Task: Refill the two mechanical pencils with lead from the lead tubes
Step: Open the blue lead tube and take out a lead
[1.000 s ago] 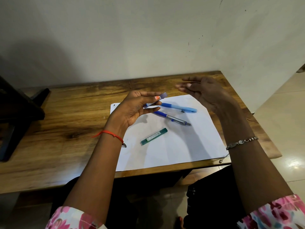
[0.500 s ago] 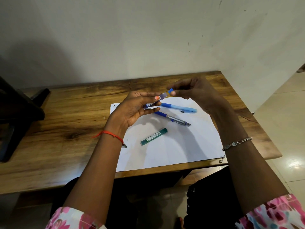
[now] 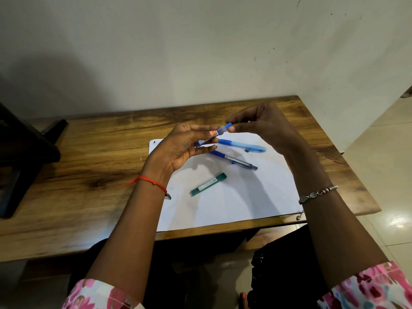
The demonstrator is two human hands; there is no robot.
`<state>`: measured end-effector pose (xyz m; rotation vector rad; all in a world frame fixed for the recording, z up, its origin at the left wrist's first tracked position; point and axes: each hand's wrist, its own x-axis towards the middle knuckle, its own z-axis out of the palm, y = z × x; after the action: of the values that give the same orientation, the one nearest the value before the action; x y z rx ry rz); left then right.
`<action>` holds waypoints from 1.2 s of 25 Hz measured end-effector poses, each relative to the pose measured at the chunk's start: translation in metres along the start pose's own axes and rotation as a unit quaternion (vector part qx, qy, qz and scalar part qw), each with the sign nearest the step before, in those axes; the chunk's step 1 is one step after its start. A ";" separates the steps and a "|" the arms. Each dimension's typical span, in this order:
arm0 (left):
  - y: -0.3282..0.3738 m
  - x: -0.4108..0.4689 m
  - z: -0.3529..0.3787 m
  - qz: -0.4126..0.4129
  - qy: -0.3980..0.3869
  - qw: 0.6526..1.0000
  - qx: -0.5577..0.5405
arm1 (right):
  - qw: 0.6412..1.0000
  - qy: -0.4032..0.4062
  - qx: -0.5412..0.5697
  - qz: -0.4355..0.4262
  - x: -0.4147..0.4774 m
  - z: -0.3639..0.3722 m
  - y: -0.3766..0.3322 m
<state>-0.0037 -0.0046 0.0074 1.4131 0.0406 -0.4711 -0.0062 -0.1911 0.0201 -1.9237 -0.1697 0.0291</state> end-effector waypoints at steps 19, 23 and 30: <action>0.001 -0.001 -0.001 -0.023 -0.002 0.998 0.052 | 0.998 0.010 -0.058 -0.017 0.003 0.002 0.003; 0.001 -0.002 0.000 -0.032 0.004 0.998 0.049 | 0.998 0.015 -0.055 -0.017 0.002 0.004 0.004; 0.002 -0.002 0.000 -0.040 0.018 0.999 0.031 | 0.998 0.014 -0.050 -0.020 0.000 0.005 0.001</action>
<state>-0.0050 -0.0039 0.0097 1.4858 0.1118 -0.5164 -0.0063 -0.1869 0.0177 -2.0193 -0.1935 -0.0339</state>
